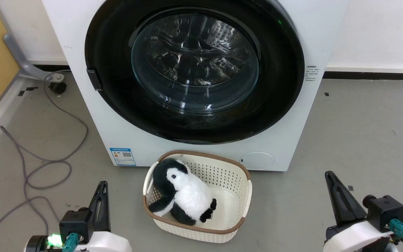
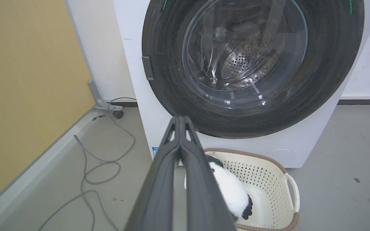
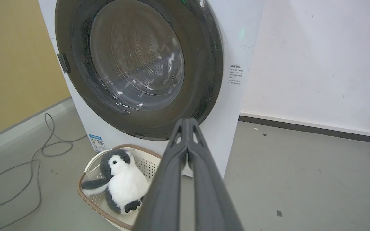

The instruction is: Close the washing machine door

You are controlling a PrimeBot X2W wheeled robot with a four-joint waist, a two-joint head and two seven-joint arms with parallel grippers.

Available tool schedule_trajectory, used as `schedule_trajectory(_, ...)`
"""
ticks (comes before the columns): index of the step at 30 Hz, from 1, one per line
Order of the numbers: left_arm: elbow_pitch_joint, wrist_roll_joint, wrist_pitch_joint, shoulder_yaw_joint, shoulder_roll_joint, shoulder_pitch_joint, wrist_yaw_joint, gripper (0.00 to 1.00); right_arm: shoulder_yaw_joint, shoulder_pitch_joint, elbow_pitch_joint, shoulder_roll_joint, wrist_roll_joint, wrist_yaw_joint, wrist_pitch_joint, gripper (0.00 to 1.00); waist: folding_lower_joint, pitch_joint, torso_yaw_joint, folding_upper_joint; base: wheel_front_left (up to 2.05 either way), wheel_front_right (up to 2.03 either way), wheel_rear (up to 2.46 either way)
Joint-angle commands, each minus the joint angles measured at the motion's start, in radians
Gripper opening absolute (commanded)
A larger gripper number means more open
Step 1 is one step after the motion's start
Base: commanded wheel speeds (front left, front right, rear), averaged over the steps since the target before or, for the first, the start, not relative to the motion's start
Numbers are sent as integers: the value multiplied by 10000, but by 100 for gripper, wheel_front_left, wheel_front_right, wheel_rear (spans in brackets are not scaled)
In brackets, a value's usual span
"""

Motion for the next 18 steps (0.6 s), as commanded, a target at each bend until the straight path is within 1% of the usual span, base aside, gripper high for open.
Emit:
schedule_trajectory(1,20,67,92,15,-50,-177,-38,0,28,-74,-80,35,-29,-6,102,0,0,4,-5,-1,0,0,0)
schedule_trajectory(18,28,115,420,19,-101,-357,-214,0,99,-92,-160,42,-154,-7,431,0,0,38,-46,-1,0,0,0)
